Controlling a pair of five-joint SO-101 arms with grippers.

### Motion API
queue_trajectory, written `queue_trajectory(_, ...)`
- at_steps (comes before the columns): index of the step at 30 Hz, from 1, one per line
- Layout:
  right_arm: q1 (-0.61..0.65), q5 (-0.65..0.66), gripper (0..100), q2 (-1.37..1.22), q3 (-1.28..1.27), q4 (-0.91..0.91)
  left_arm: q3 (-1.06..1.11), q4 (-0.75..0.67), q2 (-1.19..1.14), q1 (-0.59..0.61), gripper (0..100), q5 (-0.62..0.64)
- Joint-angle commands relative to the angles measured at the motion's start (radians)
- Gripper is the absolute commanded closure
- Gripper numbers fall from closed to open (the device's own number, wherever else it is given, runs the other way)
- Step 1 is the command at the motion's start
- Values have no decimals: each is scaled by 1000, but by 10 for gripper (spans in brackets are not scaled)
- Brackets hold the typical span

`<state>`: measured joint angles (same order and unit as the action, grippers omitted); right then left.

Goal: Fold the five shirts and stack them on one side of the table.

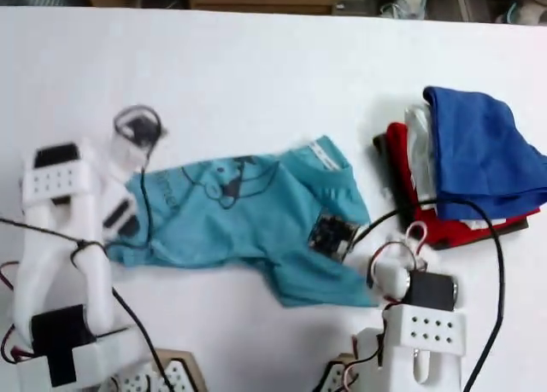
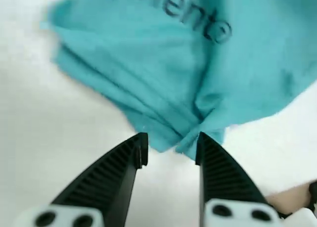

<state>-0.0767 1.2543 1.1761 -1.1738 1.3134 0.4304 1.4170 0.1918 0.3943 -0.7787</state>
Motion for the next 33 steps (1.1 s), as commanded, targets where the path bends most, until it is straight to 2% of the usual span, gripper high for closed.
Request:
queue_trajectory(1,-2,-120,797,5,54,-154,-217,100,2,2,796,8)
queue_trajectory(7,111,-362,796,5,5,-366,-351,172,-9,-2,777,9)
queue_trajectory(9,188,-419,796,4,-38,-432,-337,152,-61,-15,775,28)
queue_trajectory(13,280,-440,796,4,-95,-486,-317,49,-279,-20,775,64)
queue_trajectory(17,248,-436,796,4,-97,-492,-404,-14,-474,-20,775,78)
queue_trajectory(25,147,-433,796,5,-153,-498,-710,-11,-761,-6,775,91)
queue_trajectory(31,110,-433,796,12,-183,-493,-935,57,-924,32,782,112)
queue_trajectory(33,111,-433,796,12,-187,-493,-998,77,-961,52,820,112)
